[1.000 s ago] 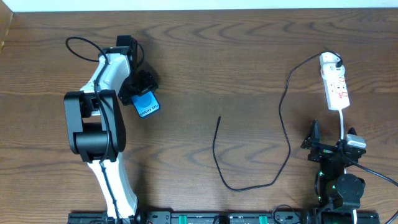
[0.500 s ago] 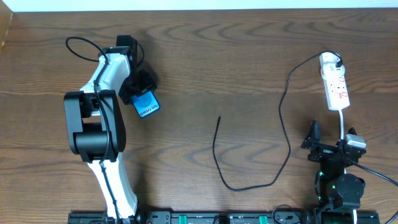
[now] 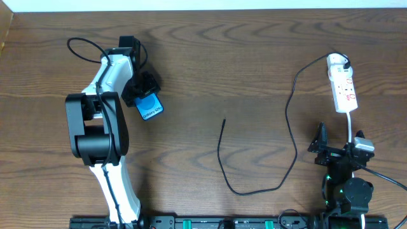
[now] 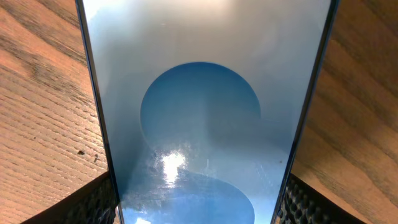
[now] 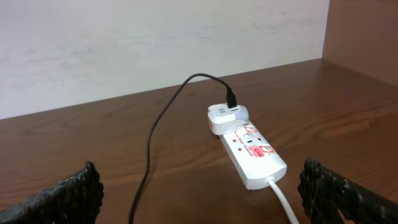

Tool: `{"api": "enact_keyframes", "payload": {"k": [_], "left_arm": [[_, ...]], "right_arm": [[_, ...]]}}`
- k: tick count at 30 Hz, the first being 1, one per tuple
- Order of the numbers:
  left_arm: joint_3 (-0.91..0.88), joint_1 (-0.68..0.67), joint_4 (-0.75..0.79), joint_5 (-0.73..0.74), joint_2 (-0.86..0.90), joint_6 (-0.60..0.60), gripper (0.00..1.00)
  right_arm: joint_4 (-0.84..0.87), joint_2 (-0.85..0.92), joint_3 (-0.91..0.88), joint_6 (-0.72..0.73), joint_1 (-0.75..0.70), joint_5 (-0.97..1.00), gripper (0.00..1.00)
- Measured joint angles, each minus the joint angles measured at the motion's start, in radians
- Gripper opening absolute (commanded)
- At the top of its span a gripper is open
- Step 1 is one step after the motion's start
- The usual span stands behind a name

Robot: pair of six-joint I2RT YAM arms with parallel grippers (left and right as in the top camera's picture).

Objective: Plug charger to phone and switch on socket
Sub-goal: 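Close the left gripper on the blue phone's lower end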

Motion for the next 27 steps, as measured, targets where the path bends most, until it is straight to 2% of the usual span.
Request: {"api": "enact_keyframes", "payload": {"k": [4, 9, 27], "left_arm": [[0.000, 0.000, 0.000, 0.000, 0.000, 0.000, 0.34], [0.000, 0.000, 0.000, 0.000, 0.000, 0.000, 0.07], [0.001, 0.000, -0.007, 0.001, -0.002, 0.002, 0.07]], "right_arm": [[0.000, 0.000, 0.000, 0.000, 0.000, 0.000, 0.99], [0.000, 0.000, 0.000, 0.000, 0.000, 0.000, 0.99], [0.000, 0.000, 0.000, 0.000, 0.000, 0.000, 0.99]]}}
